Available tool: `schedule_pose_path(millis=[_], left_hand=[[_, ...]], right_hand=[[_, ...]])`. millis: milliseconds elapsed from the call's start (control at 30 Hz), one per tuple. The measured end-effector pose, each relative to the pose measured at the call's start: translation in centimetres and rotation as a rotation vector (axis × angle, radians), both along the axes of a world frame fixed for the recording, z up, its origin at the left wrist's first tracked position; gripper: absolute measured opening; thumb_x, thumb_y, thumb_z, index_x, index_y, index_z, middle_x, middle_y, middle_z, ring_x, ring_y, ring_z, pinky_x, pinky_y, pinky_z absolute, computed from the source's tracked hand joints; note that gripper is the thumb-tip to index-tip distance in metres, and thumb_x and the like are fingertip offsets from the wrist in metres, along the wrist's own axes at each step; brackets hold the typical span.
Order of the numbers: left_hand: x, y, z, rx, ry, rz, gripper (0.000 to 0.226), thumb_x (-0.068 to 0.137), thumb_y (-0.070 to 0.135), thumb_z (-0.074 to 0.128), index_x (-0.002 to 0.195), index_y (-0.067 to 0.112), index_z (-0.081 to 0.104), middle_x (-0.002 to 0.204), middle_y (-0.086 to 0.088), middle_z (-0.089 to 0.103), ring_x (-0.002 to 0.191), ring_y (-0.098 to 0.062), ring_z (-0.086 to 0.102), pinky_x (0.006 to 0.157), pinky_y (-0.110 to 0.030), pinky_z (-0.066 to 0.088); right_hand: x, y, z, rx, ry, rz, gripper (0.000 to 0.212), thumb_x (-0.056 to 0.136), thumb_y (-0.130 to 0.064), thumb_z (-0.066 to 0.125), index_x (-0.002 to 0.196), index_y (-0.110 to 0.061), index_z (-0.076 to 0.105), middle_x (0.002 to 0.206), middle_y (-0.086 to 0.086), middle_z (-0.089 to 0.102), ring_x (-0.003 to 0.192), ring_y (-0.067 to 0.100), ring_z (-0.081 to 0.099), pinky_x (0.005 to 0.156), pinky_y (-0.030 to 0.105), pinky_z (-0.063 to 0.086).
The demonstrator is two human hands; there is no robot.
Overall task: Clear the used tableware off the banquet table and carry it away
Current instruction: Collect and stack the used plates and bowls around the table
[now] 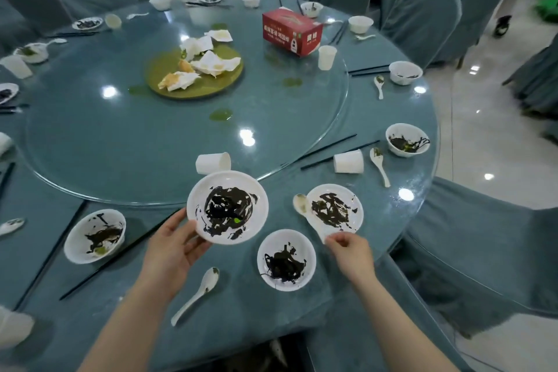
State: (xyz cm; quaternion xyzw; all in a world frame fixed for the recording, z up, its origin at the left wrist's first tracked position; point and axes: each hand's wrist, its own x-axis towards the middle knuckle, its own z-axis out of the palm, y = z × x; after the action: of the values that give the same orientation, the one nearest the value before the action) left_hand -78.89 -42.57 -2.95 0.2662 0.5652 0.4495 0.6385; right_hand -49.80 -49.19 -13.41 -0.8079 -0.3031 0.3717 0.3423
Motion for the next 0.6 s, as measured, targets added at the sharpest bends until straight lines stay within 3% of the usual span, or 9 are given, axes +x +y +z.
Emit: schedule_pose_path(millis=[100, 233, 400, 600], left_hand=[[0.6, -0.2, 0.0, 0.003, -0.001, 0.01, 0.027, 0.095, 0.003, 0.049, 0.117, 0.016, 0.058, 0.075, 0.002, 0.075, 0.06, -0.012, 0.07, 0.055, -0.022, 0.057], [1.0, -0.3, 0.2, 0.0, -0.011, 0.031, 0.027, 0.095, 0.002, 0.049, 0.118, 0.015, 0.057, 0.075, 0.001, 0.075, 0.06, -0.012, 0.07, 0.056, -0.023, 0.058], [0.9, -1.2, 0.1, 0.011, -0.003, 0.046, 0.028, 0.096, 0.002, 0.047, 0.119, 0.016, 0.057, 0.077, 0.001, 0.075, 0.061, -0.012, 0.07, 0.057, -0.023, 0.058], [0.1, -2.7, 0.1, 0.017, 0.012, 0.084, 0.031, 0.097, 0.001, 0.045, 0.121, 0.017, 0.056, 0.08, -0.001, 0.074, 0.064, -0.012, 0.07, 0.058, -0.023, 0.058]], right_hand=[[-0.1, -0.1, -0.5, -0.084, 0.055, 0.051, 0.024, 0.082, -0.028, 0.07, 0.061, -0.016, 0.071, 0.052, -0.009, 0.066, 0.041, 0.002, 0.056, 0.047, 0.013, 0.04], [1.0, -0.5, -0.8, -0.081, 0.23, -0.185, 0.034, 0.087, -0.035, 0.065, 0.068, -0.007, 0.07, 0.057, 0.003, 0.07, 0.041, 0.012, 0.058, 0.045, 0.024, 0.042], [1.6, 0.5, 0.1, -0.054, 0.516, -0.456, 0.018, 0.09, -0.021, 0.062, 0.079, -0.006, 0.063, 0.064, 0.006, 0.071, 0.035, 0.008, 0.053, 0.034, 0.017, 0.032], [-0.2, 1.4, 3.3, 0.112, 0.511, -0.301, 0.018, 0.09, -0.017, 0.061, 0.073, -0.012, 0.062, 0.059, 0.001, 0.064, 0.045, 0.009, 0.044, 0.039, 0.018, 0.032]])
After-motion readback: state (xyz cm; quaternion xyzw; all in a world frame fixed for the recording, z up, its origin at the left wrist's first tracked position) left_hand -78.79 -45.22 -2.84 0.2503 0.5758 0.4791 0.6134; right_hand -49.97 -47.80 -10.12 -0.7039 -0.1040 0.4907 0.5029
